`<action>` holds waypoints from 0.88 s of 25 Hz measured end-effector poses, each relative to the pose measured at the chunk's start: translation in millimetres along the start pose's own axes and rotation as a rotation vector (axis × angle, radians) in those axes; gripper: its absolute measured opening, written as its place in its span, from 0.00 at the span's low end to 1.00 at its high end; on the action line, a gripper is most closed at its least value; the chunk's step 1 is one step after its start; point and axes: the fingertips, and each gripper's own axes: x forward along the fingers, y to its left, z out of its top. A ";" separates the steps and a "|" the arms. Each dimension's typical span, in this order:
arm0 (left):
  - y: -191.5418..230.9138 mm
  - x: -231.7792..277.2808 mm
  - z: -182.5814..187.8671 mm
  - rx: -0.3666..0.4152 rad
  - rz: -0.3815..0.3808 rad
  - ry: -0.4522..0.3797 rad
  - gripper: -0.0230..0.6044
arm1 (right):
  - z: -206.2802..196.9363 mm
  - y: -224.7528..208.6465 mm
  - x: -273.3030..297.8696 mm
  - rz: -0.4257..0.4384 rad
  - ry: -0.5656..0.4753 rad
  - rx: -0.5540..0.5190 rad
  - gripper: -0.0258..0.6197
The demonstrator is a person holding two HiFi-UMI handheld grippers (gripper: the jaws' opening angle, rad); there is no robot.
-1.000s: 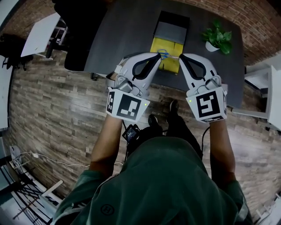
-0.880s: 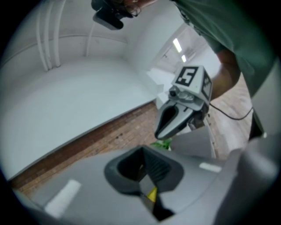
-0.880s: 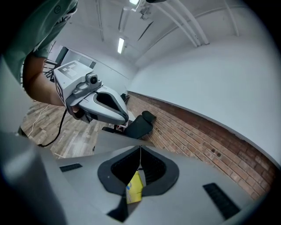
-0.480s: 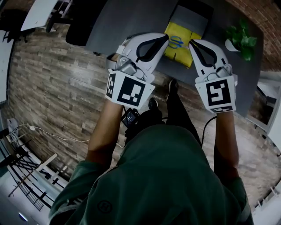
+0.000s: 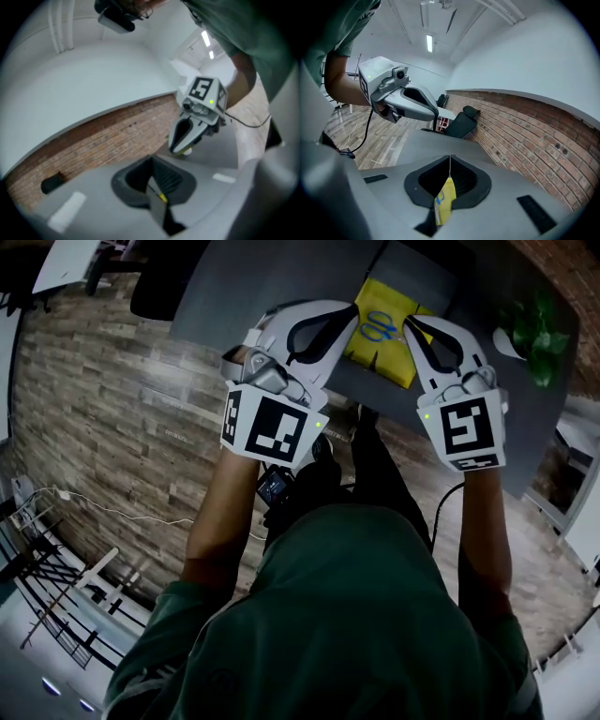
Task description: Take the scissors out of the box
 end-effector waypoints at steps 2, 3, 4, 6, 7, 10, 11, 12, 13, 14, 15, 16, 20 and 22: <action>0.9 4.5 -6.0 -0.011 -0.001 0.006 0.03 | -5.6 -0.9 7.2 0.014 0.013 0.003 0.05; 0.2 6.7 -8.7 -0.016 -0.002 0.009 0.03 | -9.2 -0.9 9.9 0.021 0.019 0.004 0.05; -1.9 9.1 -11.1 -0.021 -0.003 0.012 0.03 | -13.8 -0.5 11.8 0.028 0.025 0.005 0.05; -8.2 14.8 -16.7 -0.029 -0.006 0.019 0.03 | -25.5 0.9 15.1 0.040 0.035 0.011 0.05; -10.7 18.0 -20.3 -0.034 -0.008 0.024 0.03 | -31.6 1.4 17.7 0.048 0.041 0.015 0.05; -11.4 27.1 -33.0 -0.052 -0.014 0.041 0.03 | -45.8 2.1 31.0 0.081 0.067 0.027 0.05; -10.8 29.5 -37.2 -0.060 -0.016 0.047 0.03 | -49.9 2.6 35.8 0.094 0.077 0.030 0.05; -10.5 31.6 -41.7 -0.070 -0.015 0.052 0.03 | -54.0 3.4 40.5 0.106 0.088 0.033 0.05; -10.7 33.8 -46.1 -0.082 -0.015 0.057 0.03 | -58.3 4.3 45.0 0.118 0.098 0.034 0.05; -11.4 36.4 -50.1 -0.090 -0.016 0.061 0.03 | -63.0 5.5 49.1 0.130 0.108 0.035 0.05; -12.5 39.4 -53.7 -0.096 -0.018 0.065 0.03 | -68.2 6.9 52.9 0.144 0.119 0.036 0.05; -14.0 42.6 -57.0 -0.099 -0.022 0.068 0.03 | -73.8 8.8 56.6 0.160 0.131 0.038 0.05; -21.2 55.5 -70.9 -0.114 -0.038 0.083 0.03 | -99.8 17.1 69.5 0.223 0.191 0.046 0.05; -24.4 62.6 -77.8 -0.127 -0.043 0.091 0.03 | -114.1 20.0 75.0 0.255 0.230 0.048 0.05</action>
